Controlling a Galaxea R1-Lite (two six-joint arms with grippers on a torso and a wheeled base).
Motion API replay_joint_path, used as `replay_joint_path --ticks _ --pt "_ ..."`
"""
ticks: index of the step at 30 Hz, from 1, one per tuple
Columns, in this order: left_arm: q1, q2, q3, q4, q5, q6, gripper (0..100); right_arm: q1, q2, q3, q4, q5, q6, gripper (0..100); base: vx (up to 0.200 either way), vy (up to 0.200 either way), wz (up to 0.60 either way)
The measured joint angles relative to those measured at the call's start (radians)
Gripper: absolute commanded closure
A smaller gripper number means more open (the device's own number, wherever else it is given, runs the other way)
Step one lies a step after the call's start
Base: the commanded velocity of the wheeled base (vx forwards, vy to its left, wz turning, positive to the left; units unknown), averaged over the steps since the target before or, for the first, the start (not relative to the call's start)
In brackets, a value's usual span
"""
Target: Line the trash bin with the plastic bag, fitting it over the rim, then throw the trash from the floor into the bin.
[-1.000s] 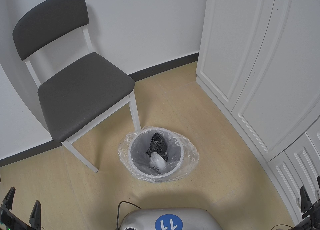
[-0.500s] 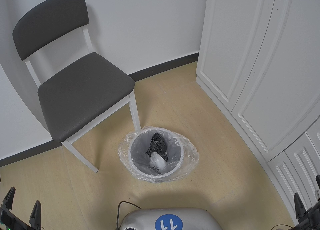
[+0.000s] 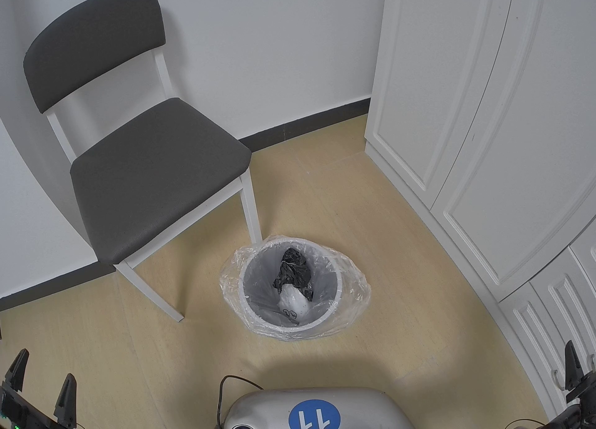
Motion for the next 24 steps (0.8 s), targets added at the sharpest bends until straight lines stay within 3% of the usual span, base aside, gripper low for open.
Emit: replay_joint_path --ticks 3,11,24 --pt "0.000 0.000 0.000 0.000 0.001 0.000 0 0.001 0.000 0.000 0.003 0.008 0.010 0 0.000 0.000 0.00" --pt "0.000 0.000 0.000 0.000 0.003 0.000 0 0.000 0.000 0.000 0.047 0.146 -0.062 0 0.000 0.000 0.00" --pt "0.000 0.001 0.000 0.000 0.003 0.000 0 0.001 0.000 0.000 0.051 0.146 -0.022 0 0.000 0.000 0.00"
